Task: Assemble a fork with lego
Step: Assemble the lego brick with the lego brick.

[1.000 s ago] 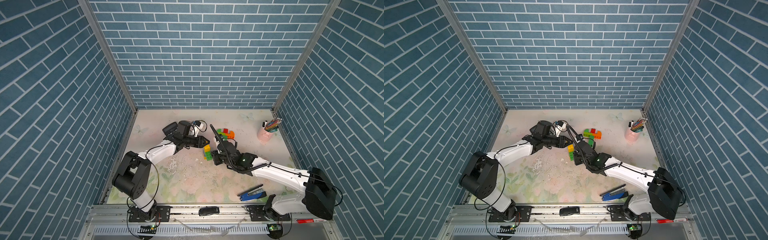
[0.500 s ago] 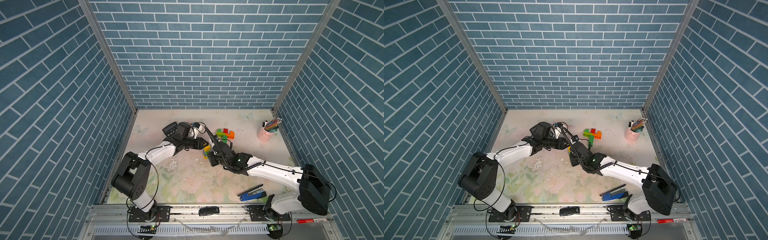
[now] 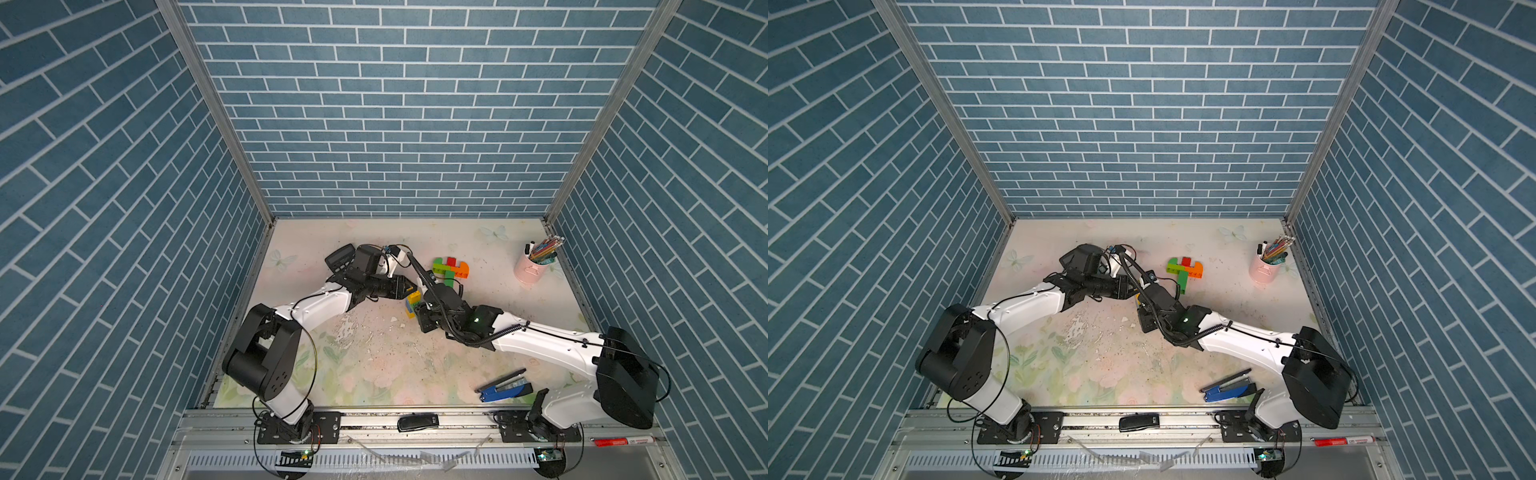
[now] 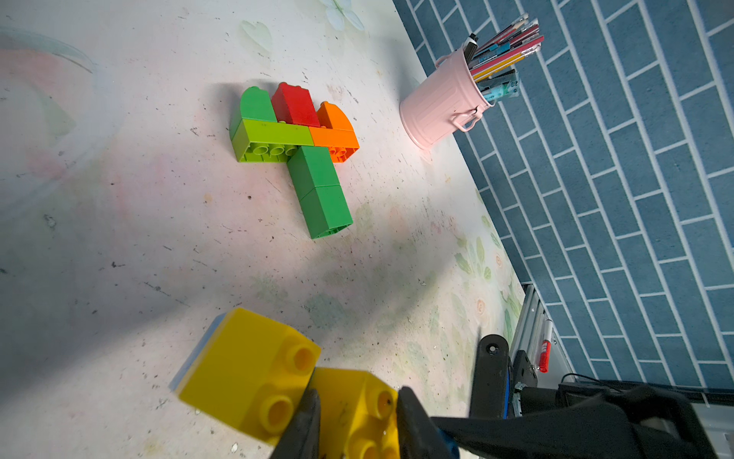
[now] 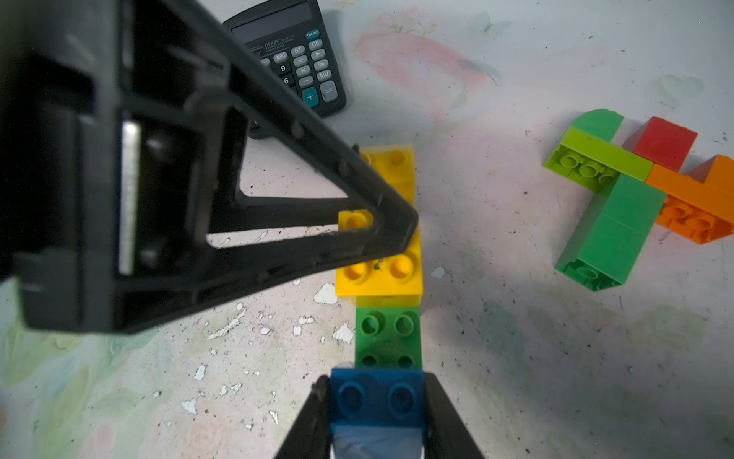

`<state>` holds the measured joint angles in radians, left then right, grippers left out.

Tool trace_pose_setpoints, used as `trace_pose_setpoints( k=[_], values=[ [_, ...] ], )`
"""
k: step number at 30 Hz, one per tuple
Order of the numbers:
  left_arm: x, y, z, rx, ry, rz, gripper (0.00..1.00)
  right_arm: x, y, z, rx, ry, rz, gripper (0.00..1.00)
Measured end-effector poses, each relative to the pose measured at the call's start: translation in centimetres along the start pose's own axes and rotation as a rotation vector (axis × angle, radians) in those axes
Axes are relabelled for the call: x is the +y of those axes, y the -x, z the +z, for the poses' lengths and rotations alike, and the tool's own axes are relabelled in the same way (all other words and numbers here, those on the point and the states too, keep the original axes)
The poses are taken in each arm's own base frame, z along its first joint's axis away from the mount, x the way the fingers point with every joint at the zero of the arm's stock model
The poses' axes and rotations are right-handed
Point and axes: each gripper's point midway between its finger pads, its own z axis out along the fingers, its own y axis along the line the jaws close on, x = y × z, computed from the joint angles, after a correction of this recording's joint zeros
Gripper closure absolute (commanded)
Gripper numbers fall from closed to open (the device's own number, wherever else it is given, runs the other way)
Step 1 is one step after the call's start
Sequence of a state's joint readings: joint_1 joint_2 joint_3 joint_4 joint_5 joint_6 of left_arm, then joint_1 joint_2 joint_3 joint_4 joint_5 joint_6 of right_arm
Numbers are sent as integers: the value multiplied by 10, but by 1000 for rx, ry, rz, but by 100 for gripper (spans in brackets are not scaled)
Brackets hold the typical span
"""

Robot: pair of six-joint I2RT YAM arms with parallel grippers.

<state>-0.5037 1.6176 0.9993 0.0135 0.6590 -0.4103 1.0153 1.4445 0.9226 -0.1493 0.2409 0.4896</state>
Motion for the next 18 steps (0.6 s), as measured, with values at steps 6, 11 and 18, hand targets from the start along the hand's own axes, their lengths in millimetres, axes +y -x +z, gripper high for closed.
trace_pose_setpoints(
  k=[6,11,18],
  values=[
    [0,0,0,-1,4,0,65,-1,1,1,-9,-12,-1,100],
    [0,0,0,-2,5,0,65,-1,2,2,-13,-9,-6,100],
    [1,0,0,-2,6,0,66,2,1,3,-20,9,-35,47]
  ],
)
